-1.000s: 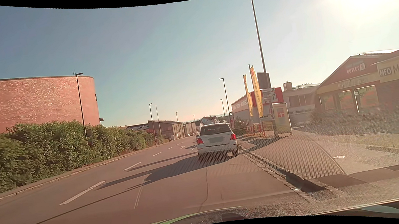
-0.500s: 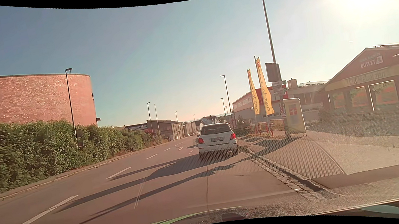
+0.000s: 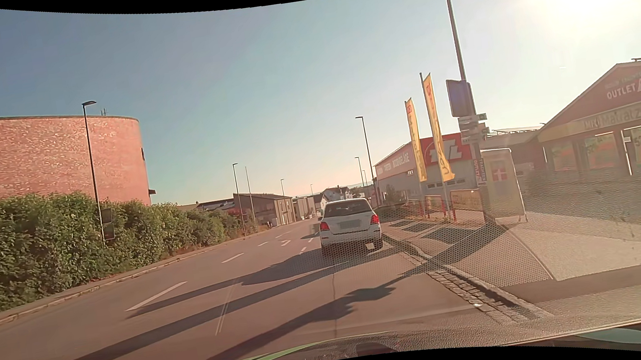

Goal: Follow the waypoints while adhering to traffic rules and regulations

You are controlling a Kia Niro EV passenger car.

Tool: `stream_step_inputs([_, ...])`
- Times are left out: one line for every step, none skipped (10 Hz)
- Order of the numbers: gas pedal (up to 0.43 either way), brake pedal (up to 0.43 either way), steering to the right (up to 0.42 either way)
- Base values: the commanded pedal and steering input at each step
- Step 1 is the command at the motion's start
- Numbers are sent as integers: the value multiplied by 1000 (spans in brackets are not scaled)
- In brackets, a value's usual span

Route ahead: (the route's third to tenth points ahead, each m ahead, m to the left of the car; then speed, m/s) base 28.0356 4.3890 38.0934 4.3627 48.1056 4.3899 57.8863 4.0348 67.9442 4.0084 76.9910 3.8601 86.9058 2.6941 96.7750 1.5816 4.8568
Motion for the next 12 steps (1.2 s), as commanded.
stream_step_inputs([79, 0, -1])
stream_step_inputs([79, 0, -1])
stream_step_inputs([87, 0, -2])
stream_step_inputs([87, 0, -4])
stream_step_inputs([87, 0, -5])
stream_step_inputs([87, 0, -5])
stream_step_inputs([67, 0, -2])
stream_step_inputs([28, 0, 2])
stream_step_inputs([0, 0, 3])
stream_step_inputs([0, 0, 1])
stream_step_inputs([0, 0, 1])
stream_step_inputs([0, 0, 2])
